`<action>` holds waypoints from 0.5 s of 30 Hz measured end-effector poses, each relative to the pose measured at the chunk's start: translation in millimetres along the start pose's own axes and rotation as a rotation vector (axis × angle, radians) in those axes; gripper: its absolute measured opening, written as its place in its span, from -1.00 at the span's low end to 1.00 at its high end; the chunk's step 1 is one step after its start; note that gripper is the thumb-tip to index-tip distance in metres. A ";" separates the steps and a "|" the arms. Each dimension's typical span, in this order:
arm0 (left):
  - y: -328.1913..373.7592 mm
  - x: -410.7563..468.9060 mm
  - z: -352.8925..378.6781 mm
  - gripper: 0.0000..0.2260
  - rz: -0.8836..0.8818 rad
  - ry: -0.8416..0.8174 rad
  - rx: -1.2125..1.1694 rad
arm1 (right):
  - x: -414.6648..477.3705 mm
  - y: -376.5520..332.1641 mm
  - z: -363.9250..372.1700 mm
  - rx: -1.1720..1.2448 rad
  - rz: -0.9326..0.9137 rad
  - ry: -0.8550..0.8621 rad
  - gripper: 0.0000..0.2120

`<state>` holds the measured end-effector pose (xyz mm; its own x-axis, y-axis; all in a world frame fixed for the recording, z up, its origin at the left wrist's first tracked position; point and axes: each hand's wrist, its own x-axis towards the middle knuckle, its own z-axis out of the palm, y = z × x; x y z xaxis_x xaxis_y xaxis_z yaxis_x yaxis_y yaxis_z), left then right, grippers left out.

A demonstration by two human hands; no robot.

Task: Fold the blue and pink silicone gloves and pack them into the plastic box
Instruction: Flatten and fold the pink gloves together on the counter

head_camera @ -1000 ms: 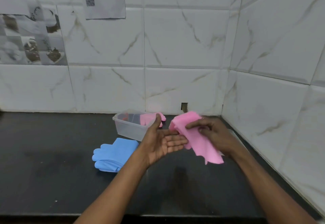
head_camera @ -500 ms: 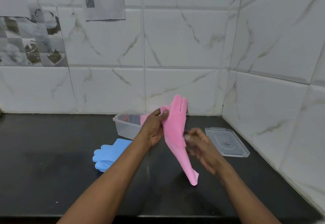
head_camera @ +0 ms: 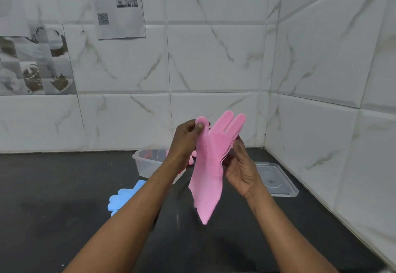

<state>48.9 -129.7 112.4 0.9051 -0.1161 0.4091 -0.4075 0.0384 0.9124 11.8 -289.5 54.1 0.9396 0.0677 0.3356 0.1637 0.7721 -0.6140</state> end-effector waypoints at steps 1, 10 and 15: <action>0.4 0.8 -1.5 -0.82 -0.007 0.022 -0.025 | 0.0 -0.1 -0.4 -0.010 -0.024 -0.002 -0.48; -10.1 0.2 -26.0 -0.83 -0.133 0.037 -0.167 | 18.7 -30.2 11.0 -0.311 -0.095 0.196 -0.61; -2.1 -1.8 -28.8 -0.72 -0.247 -0.081 -0.433 | 28.0 -38.4 10.4 -0.380 -0.092 0.077 -0.59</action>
<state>51.6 -101.0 110.1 0.9487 -0.2499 0.1939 -0.0789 0.4064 0.9103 28.7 -310.7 94.5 0.9333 -0.0491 0.3557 0.3339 0.4831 -0.8094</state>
